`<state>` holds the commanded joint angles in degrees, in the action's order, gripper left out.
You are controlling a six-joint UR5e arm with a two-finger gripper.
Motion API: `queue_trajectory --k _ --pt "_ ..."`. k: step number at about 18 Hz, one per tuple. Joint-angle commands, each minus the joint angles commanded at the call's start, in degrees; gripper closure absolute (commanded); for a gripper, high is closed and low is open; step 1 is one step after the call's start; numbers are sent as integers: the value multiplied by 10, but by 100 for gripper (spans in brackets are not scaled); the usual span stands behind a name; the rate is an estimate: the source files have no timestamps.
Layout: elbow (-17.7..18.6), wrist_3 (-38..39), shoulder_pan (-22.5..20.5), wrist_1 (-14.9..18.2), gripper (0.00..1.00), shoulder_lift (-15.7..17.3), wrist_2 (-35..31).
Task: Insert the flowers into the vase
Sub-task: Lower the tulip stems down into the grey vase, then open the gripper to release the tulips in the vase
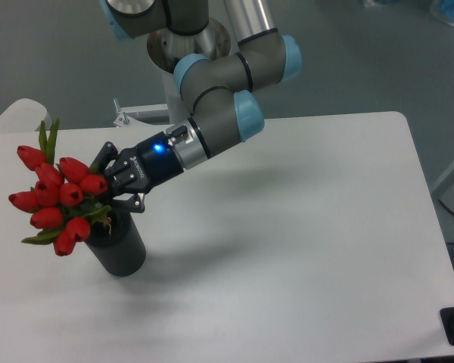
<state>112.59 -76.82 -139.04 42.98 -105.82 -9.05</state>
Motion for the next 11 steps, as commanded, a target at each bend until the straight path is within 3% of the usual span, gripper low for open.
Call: queue_trajectory --k 5,8,9,11 --pt "1 0 2 -1 80 -9 0" --pt "1 0 2 -1 67 -15 0" --pt "0 0 2 -1 62 -16 0" --pt "0 0 0 -1 31 -16 0"
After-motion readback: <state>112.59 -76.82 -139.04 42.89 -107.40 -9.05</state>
